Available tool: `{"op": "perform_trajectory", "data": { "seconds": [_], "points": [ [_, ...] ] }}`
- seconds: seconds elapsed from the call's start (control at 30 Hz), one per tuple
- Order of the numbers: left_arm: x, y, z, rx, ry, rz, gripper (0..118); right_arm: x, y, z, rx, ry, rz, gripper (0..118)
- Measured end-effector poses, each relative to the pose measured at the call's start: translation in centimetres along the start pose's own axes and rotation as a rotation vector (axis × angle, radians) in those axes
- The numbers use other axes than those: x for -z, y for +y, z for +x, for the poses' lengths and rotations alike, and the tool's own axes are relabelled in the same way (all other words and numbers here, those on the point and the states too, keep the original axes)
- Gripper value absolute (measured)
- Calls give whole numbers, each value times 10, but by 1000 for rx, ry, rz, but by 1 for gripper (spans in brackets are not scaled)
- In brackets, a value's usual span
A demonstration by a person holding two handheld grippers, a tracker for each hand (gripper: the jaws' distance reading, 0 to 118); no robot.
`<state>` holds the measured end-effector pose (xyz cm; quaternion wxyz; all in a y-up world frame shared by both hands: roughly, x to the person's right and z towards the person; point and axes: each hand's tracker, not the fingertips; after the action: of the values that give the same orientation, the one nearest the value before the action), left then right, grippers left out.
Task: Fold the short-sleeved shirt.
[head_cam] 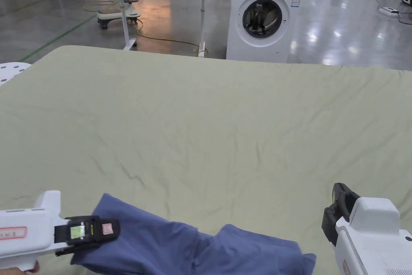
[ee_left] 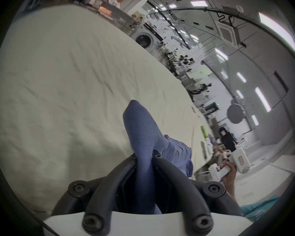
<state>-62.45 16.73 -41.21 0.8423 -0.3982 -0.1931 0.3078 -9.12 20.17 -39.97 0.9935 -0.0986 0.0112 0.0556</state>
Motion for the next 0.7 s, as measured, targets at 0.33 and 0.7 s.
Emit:
{"op": "perform_trajectory", "data": {
  "seconds": [0.33, 0.7],
  "points": [
    [-47, 24, 74, 237, 383, -16, 5, 6, -2, -8, 4, 35, 0, 0],
    [16, 5, 156, 357, 295, -93, 5, 3, -4, -4, 3, 23, -10, 0]
  ]
}}
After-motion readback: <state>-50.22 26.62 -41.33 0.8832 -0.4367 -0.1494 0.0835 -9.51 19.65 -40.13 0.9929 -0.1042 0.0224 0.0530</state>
